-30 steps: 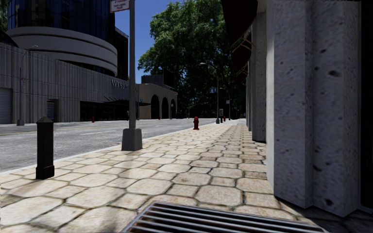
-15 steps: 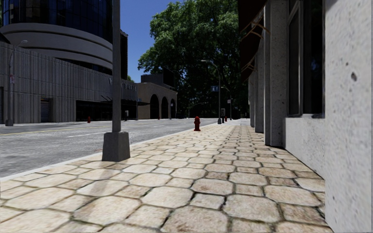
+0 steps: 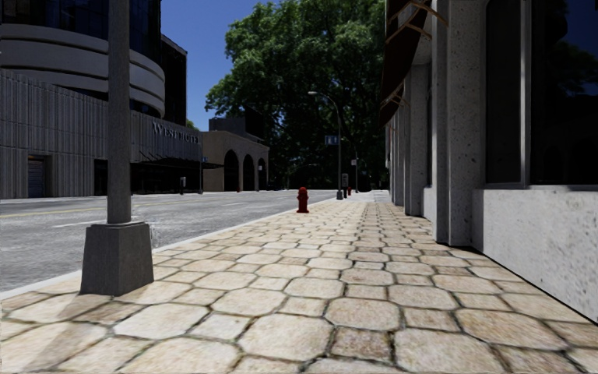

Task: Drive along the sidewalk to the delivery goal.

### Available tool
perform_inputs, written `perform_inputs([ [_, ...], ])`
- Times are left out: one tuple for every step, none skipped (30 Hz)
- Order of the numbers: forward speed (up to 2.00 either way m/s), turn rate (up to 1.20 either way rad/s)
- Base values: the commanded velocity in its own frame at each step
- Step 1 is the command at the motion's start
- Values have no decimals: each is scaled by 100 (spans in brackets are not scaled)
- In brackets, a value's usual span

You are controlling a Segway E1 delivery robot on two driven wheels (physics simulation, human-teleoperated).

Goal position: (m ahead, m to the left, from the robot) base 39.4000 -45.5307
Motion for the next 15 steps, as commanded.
perform_inputs([
  [200,-33],
  [200,-33],
  [200,-33],
  [200,-33],
  [200,-37],
  [200,-39],
  [200,-40],
  [200,-40],
  [200,-40],
  [200,-40],
  [200,-40],
  [200,-40],
  [200,-40],
  [200,-40],
  [200,-40],
])
